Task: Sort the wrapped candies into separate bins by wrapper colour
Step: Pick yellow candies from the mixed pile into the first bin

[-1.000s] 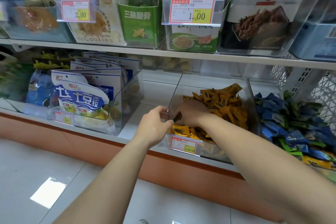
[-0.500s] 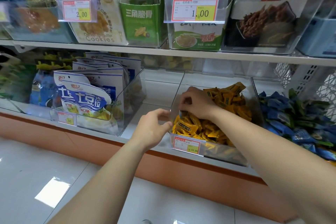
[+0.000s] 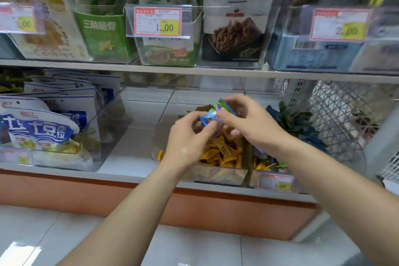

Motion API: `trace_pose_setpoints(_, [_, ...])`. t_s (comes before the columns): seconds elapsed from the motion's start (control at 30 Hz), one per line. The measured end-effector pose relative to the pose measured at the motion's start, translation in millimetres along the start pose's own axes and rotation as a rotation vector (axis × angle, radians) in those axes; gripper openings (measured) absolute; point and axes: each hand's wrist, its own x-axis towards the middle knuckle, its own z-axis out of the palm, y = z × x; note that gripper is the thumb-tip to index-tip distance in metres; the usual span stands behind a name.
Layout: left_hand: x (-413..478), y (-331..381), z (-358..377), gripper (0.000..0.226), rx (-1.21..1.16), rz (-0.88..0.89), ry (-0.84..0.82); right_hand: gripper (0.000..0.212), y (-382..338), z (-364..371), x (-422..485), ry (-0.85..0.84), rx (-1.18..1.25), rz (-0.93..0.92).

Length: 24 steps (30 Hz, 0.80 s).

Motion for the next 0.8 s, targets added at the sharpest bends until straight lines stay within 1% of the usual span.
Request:
trace_pose_setpoints(0.07, [1, 0, 14, 0.027, -0.038, -0.031, -0.067, 0.015, 10, -22, -15, 0.03, 0.059, 0.002])
trace_pose_setpoints(0.1, [1, -1, 20, 0.029, -0.012, -0.035, -0.091, 0.014, 16, -31, -22, 0.07, 0.06, 0.017])
trace_pose_setpoints(0.13, [1, -3, 25, 0.026, 0.04, -0.029, -0.106, 0.012, 22, -39, -27, 0.129, -0.002, 0.016])
trace_pose_setpoints(0.23, [5, -11, 33, 0.015, 0.349, 0.051, -0.138, 0.016, 37, -65, -29, 0.328, -0.493, -0.117])
trace_pose_setpoints(0.27, [6, -12, 34, 0.015, 0.438, 0.08, -0.164, 0.016, 40, -74, -27, 0.393, -0.574, -0.161])
trace_pose_setpoints(0.33, [9, -13, 39, 0.022, 0.558, 0.113, -0.21, 0.012, 47, -91, -22, 0.474, -0.647, -0.216])
trace_pose_setpoints(0.37, [10, -14, 42, 0.026, 0.608, 0.125, -0.223, 0.011, 51, -98, -19, 0.461, -0.704, -0.206])
trace_pose_setpoints(0.43, [11, -17, 51, 0.035, 0.716, 0.16, -0.237, 0.013, 61, -105, -15, 0.318, -0.881, -0.05])
trace_pose_setpoints(0.5, [15, -21, 60, 0.043, 0.821, 0.193, -0.234, 0.025, 66, -105, -12, 0.177, -1.087, 0.103])
trace_pose_setpoints(0.53, [19, -24, 64, 0.047, 0.866, 0.212, -0.228, 0.029, 66, -103, -12, 0.159, -1.139, 0.123])
trace_pose_setpoints(0.6, [30, -28, 73, 0.054, 0.942, 0.251, -0.242, 0.03, 62, -97, -10, 0.188, -1.122, 0.083])
trace_pose_setpoints(0.67, [43, -34, 81, 0.064, 1.023, 0.25, -0.354, 0.028, 62, -89, -9, 0.222, -1.06, 0.01])
trace_pose_setpoints(0.73, [55, -43, 86, 0.073, 1.121, 0.213, -0.508, 0.042, 64, -79, -9, 0.192, -1.005, -0.041])
trace_pose_setpoints(0.8, [63, -49, 85, 0.074, 1.181, 0.173, -0.584, 0.062, 68, -69, -7, 0.064, -0.997, -0.046])
